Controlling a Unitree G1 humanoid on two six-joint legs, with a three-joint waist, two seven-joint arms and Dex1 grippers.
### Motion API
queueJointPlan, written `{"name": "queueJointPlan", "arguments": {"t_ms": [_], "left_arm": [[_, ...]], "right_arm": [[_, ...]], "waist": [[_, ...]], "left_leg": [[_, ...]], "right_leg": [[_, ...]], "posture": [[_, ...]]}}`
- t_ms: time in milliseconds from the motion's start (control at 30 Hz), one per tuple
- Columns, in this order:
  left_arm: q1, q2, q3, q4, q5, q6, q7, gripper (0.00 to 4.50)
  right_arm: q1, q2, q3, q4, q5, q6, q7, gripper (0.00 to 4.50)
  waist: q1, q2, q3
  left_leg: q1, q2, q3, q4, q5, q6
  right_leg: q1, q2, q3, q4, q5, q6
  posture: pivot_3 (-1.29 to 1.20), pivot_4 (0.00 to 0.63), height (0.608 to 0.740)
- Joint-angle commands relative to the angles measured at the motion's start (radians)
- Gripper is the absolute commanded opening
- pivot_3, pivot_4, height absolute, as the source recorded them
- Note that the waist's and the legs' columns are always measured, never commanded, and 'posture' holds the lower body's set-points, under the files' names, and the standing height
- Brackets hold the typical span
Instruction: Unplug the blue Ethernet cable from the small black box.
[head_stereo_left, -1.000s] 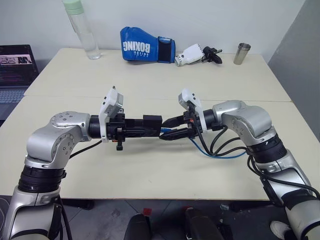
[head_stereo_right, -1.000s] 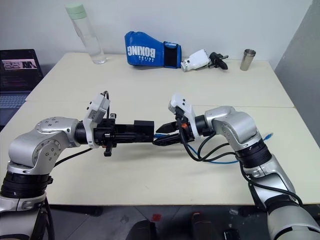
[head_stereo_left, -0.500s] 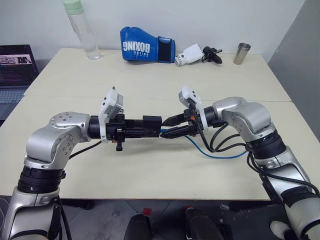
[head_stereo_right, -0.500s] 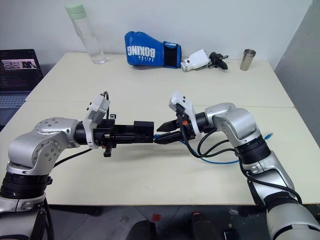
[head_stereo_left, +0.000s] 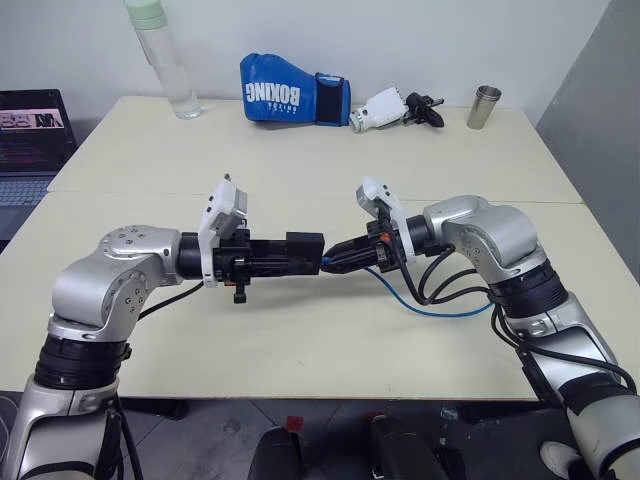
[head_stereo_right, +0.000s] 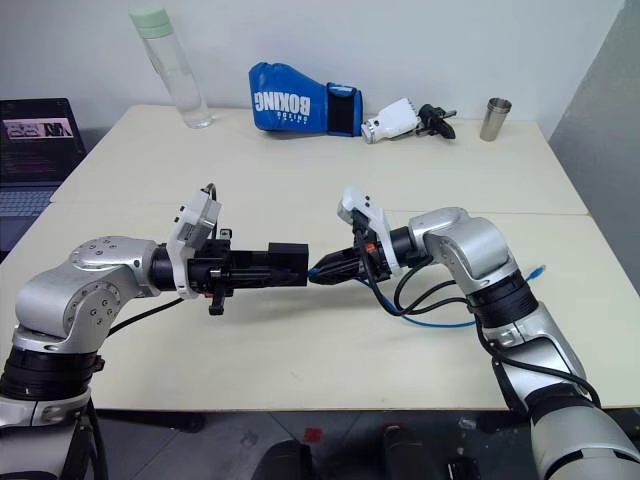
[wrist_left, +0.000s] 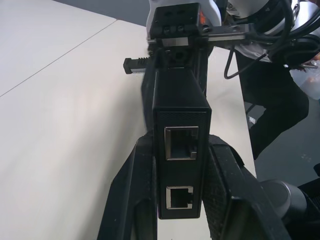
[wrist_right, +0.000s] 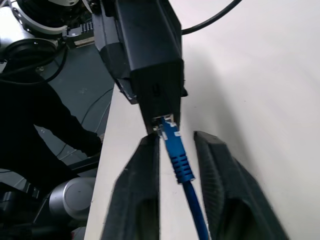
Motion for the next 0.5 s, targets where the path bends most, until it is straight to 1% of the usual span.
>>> {"name": "queueJointPlan", "arguments": {"t_ms": [33, 300, 500], "left_arm": [[0.009, 0.012, 0.002, -0.053, -0.016, -0.018, -0.025, 0.79], [0.041, 0.026, 0.007, -0.055, -0.014, -0.043, -0.054, 0.79], [0.063, 0.041, 0.025, -0.070, -0.039, -0.035, -0.072, 0.79]], "right_arm": [[-0.030, -0.009, -0.018, -0.014, -0.002, 0.000, 0.005, 0.02], [-0.022, -0.030, -0.007, -0.029, 0.000, 0.014, 0.044, 0.02], [-0.007, -0.056, 0.000, -0.019, -0.012, 0.004, 0.065, 0.02]], "waist": [[0.000, 0.000, 0.000], [0.000, 0.000, 0.000], [0.000, 0.000, 0.000]], "left_leg": [[0.000, 0.000, 0.000, 0.000, 0.000, 0.000], [0.000, 0.000, 0.000, 0.000, 0.000, 0.000], [0.000, 0.000, 0.000, 0.000, 0.000, 0.000]], "right_leg": [[0.000, 0.000, 0.000, 0.000, 0.000, 0.000], [0.000, 0.000, 0.000, 0.000, 0.000, 0.000], [0.000, 0.000, 0.000, 0.000, 0.000, 0.000]], "posture": [[0.00, 0.150, 0.740], [0.00, 0.150, 0.740], [0.00, 0.150, 0.740]]}}
